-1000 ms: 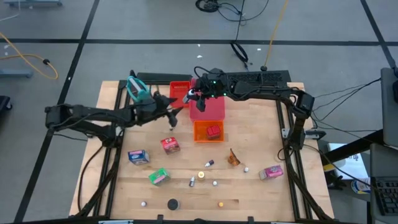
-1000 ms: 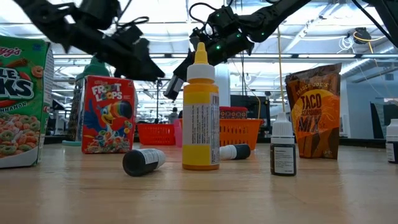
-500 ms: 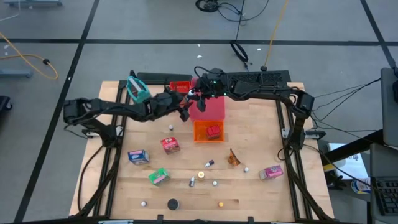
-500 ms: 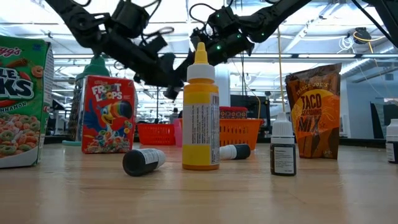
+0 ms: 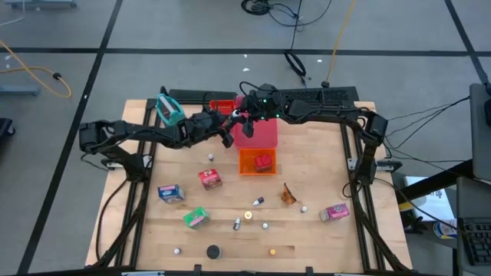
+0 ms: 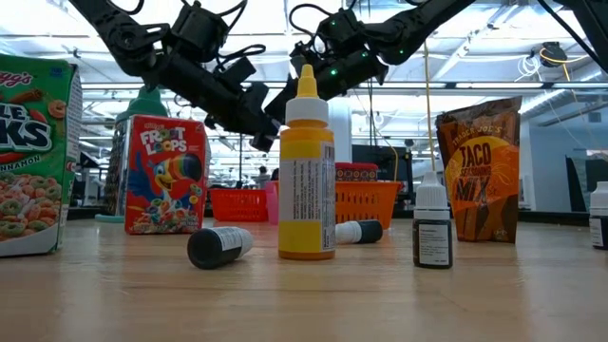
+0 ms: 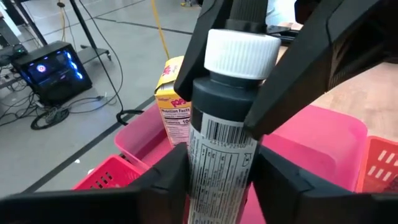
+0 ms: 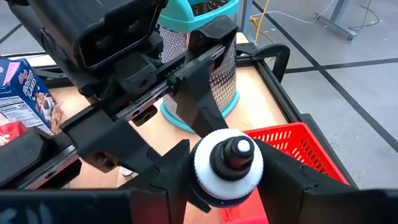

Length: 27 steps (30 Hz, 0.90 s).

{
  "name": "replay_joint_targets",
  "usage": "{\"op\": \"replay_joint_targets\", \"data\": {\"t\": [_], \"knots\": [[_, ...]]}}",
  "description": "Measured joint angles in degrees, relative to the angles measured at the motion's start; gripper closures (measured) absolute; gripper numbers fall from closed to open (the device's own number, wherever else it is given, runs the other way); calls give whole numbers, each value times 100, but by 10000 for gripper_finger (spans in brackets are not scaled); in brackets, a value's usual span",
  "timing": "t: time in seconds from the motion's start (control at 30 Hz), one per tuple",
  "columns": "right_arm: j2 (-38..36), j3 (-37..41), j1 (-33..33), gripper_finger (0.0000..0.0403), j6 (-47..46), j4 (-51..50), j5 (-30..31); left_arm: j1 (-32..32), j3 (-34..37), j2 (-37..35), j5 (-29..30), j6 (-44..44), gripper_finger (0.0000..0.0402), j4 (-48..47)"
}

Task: Pick & Place Kitchen Items
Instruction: Put the black food coloring bottle into the red bin

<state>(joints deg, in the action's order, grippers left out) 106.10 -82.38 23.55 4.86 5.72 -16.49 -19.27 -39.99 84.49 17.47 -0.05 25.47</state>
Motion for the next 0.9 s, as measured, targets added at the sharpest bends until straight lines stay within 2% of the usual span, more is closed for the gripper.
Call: {"op": "replay_joint_targets", "data": {"t": [0.17,0.47,0.6,0.67,0.83,0.9], "knots": [[0,-1,0,250,11,-15,0,0,0,0,8,-43,302,8],[0,-10,11,239,53,-137,21,-76,0,0,42,-264,303,5],[0,-12,41,236,79,-371,323,-153,0,0,85,-306,303,-17],[0,-16,60,236,82,-453,442,-205,0,0,142,-336,303,-37],[7,14,136,235,92,-677,432,-398,9,-12,740,-521,303,-122],[-69,11,184,235,77,-744,425,-490,9,-11,758,-682,303,-251]]}}
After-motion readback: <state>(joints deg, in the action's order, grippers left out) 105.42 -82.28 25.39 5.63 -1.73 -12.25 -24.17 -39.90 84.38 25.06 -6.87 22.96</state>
